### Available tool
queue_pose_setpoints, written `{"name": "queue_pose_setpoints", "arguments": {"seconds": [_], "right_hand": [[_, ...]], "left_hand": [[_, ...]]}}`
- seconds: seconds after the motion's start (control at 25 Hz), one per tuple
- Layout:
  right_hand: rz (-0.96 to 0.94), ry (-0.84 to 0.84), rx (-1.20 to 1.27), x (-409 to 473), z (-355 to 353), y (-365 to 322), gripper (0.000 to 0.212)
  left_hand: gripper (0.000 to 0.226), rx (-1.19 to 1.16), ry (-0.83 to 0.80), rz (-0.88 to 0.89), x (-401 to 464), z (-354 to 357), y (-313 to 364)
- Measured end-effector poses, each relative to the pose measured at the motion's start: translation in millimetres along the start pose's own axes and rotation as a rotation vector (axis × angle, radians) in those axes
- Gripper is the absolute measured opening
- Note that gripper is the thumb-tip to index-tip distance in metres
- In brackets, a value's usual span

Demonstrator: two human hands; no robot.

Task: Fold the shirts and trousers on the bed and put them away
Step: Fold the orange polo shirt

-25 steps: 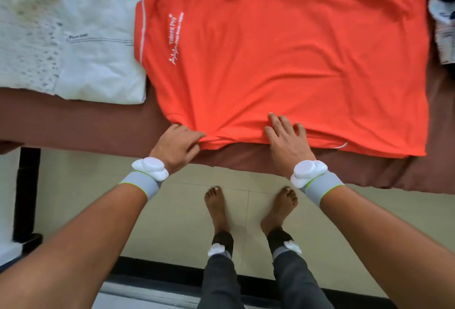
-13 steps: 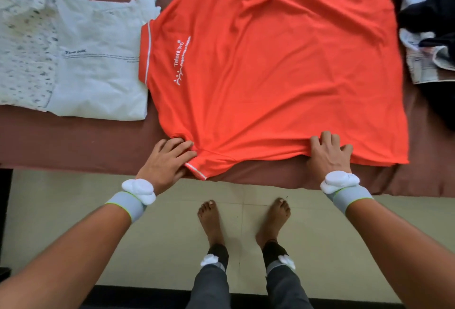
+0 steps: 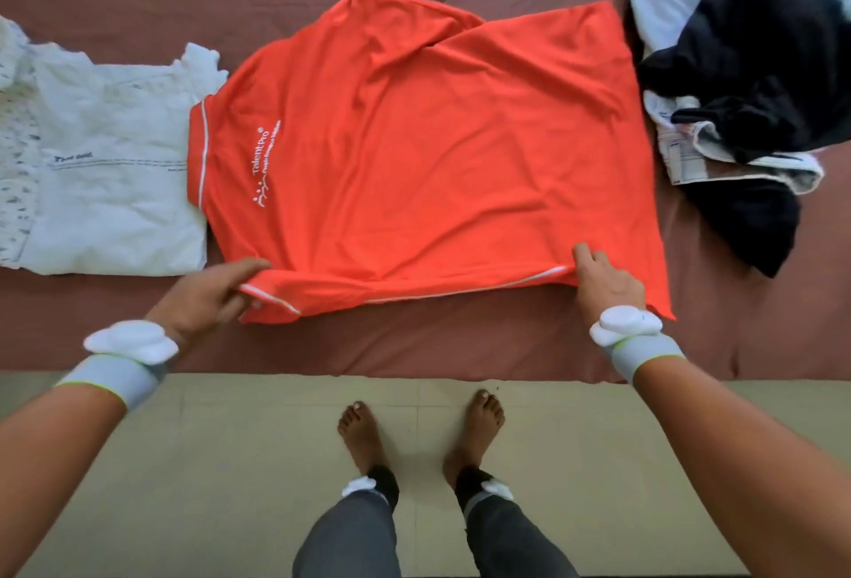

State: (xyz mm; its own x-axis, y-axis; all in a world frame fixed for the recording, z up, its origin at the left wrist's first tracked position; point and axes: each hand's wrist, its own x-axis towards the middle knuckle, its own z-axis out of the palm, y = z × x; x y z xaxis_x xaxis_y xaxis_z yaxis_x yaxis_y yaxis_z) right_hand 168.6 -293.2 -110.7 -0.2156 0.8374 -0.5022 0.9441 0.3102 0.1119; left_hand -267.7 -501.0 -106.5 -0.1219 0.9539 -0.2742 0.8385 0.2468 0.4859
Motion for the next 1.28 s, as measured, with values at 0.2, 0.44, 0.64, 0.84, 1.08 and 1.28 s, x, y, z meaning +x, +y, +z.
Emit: {"name": "queue_pose_setpoints", "arguments": {"seconds": [0.2, 0.44, 0.64, 0.84, 1.08, 1.28], "right_hand": [[-0.136, 0.295, 0.093, 89.7, -75.7, -22.5, 0.038], [-0.034, 0.1, -0.134, 127.5, -42.8, -60.6, 0.055], [-0.139, 0.013, -0.131, 129.3, -29.1, -76.5, 0.06], [-0.378, 0.031, 0.058, 143.1, -32.9, -127.1, 0.065], [0.084, -0.002, 0.156, 165.6, -42.1, -80.7, 0.066], [0.441, -0.029, 0.223, 160.7, -41.3, -12.4, 0.066]], "left_hand": [[0.036, -0.129, 0.233, -0.301, 129.7, -64.1, 4.0], [0.09, -0.415, 0.135, -0.584, 136.5, -23.3, -30.3], [0.061, -0.288, 0.215, -0.716, 130.5, -6.6, -37.1], [0.029, -0.27, 0.292, -0.601, 163.4, -1.0, -39.0], [0.033, -0.323, 0.486, -0.533, 176.5, -6.2, -64.8], [0.056, -0.074, 0.53, -0.282, 180.8, 17.9, -21.9]]}}
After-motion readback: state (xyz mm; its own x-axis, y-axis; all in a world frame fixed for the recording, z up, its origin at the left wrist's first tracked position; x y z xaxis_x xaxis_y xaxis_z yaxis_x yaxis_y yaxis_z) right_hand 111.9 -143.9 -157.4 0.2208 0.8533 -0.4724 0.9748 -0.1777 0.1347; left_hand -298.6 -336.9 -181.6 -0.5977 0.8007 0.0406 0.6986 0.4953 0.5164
